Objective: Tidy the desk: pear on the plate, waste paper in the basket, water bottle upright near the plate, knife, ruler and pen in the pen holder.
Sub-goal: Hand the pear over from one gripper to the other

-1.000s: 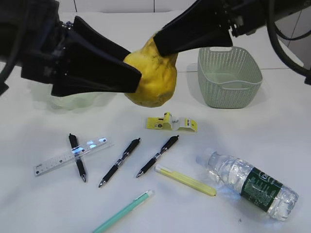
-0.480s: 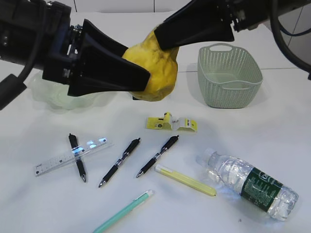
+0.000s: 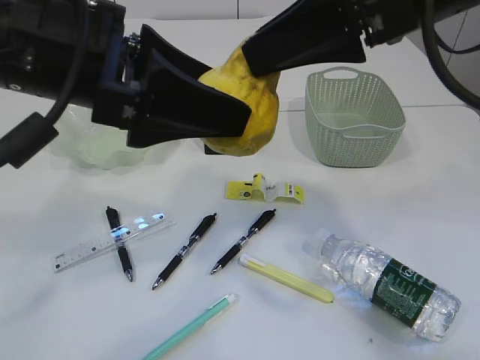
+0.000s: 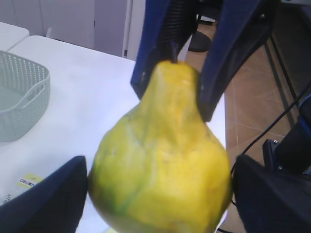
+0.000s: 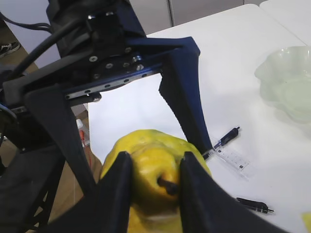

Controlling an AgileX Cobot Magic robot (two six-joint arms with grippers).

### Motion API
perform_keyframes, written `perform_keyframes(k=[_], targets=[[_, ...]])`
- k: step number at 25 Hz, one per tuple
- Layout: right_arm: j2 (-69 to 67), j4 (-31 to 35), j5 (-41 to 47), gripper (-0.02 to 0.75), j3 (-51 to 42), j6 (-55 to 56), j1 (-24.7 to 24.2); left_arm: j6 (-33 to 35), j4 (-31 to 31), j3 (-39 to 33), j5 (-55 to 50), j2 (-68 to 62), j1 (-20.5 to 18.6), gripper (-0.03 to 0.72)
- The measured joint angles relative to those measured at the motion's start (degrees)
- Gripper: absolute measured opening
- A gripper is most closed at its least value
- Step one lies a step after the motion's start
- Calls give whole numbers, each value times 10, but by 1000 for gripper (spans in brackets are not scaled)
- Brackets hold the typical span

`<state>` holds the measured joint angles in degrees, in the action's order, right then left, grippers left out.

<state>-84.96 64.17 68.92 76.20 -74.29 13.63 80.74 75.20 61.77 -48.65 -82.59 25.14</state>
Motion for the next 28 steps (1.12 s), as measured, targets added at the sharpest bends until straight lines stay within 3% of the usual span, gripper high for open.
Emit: perform_keyframes(k=[8,14,28], targets=[[1,-23,0,215,0,-1,-2,0,3,0,16,-16,13,673],[1,-24,0,215,0,-1,-3,0,5,0,16,-16,13,626],[1,-34,-7,215,0,-1,8,0,-1,0,14,-18,13,624]])
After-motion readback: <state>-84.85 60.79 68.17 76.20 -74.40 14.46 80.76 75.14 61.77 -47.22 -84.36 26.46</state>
